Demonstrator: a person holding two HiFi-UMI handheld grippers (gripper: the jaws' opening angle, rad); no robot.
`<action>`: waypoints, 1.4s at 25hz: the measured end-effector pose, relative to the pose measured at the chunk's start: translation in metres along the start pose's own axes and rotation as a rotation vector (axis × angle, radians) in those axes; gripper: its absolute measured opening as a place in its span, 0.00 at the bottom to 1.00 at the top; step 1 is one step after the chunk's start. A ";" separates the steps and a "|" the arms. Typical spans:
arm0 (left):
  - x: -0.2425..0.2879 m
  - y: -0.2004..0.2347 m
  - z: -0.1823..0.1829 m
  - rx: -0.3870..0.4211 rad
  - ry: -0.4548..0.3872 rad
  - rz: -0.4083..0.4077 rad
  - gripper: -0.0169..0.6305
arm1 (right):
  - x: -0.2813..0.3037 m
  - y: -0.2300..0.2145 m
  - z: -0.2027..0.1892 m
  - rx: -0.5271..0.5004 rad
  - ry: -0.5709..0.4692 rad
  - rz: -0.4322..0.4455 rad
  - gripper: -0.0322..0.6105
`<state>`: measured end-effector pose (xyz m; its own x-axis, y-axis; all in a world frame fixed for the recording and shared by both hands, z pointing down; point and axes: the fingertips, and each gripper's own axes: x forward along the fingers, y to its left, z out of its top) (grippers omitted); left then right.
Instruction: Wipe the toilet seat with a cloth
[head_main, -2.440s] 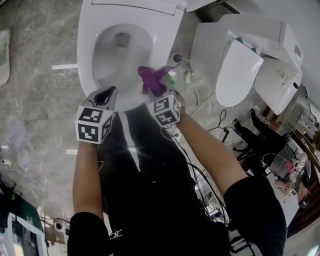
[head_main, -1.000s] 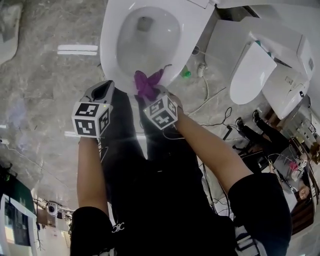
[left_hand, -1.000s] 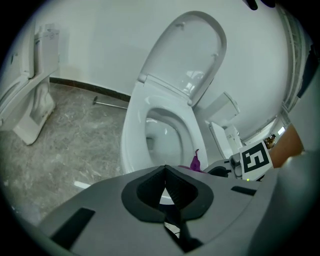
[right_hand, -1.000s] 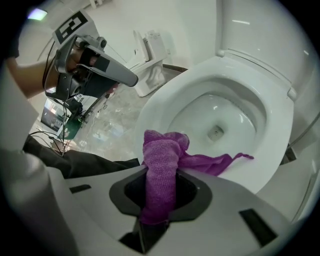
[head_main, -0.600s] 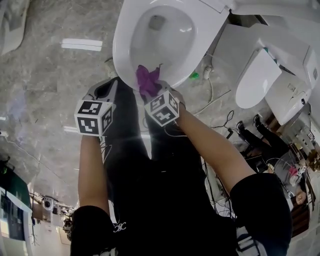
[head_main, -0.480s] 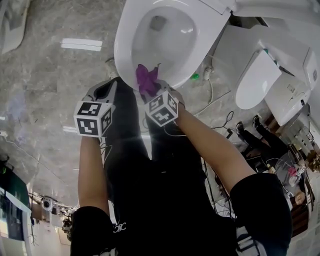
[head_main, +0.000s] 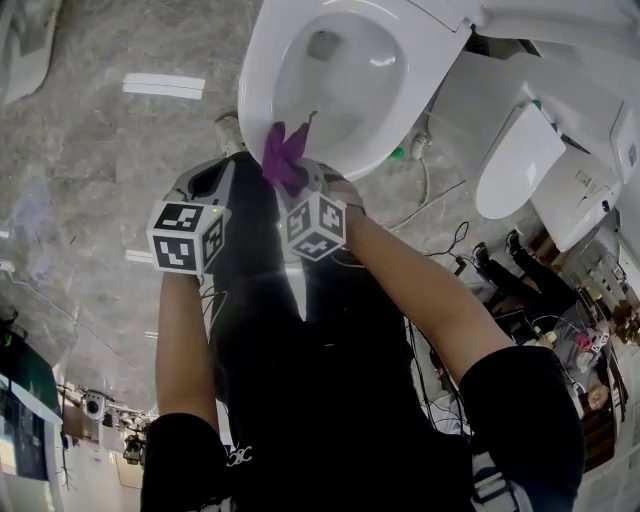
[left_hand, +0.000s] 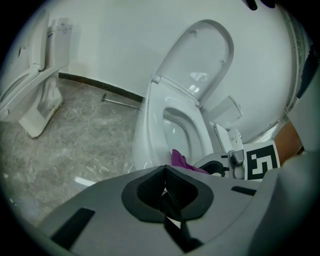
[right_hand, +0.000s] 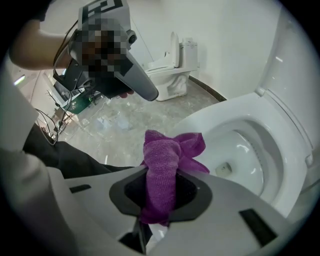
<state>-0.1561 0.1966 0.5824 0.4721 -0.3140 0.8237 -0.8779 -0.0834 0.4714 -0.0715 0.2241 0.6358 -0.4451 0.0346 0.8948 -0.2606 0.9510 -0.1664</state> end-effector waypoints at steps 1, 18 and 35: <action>-0.001 0.001 0.000 -0.001 0.000 0.000 0.03 | 0.001 0.001 0.003 0.006 -0.004 0.001 0.18; -0.004 0.024 0.014 0.010 -0.011 -0.010 0.03 | 0.017 -0.014 0.047 0.203 -0.062 0.013 0.18; -0.004 0.034 0.018 0.018 0.005 -0.014 0.03 | 0.028 -0.063 0.098 0.352 -0.173 -0.027 0.18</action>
<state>-0.1892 0.1776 0.5892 0.4848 -0.3084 0.8184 -0.8724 -0.1047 0.4774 -0.1513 0.1352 0.6304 -0.5640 -0.0693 0.8228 -0.5388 0.7860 -0.3031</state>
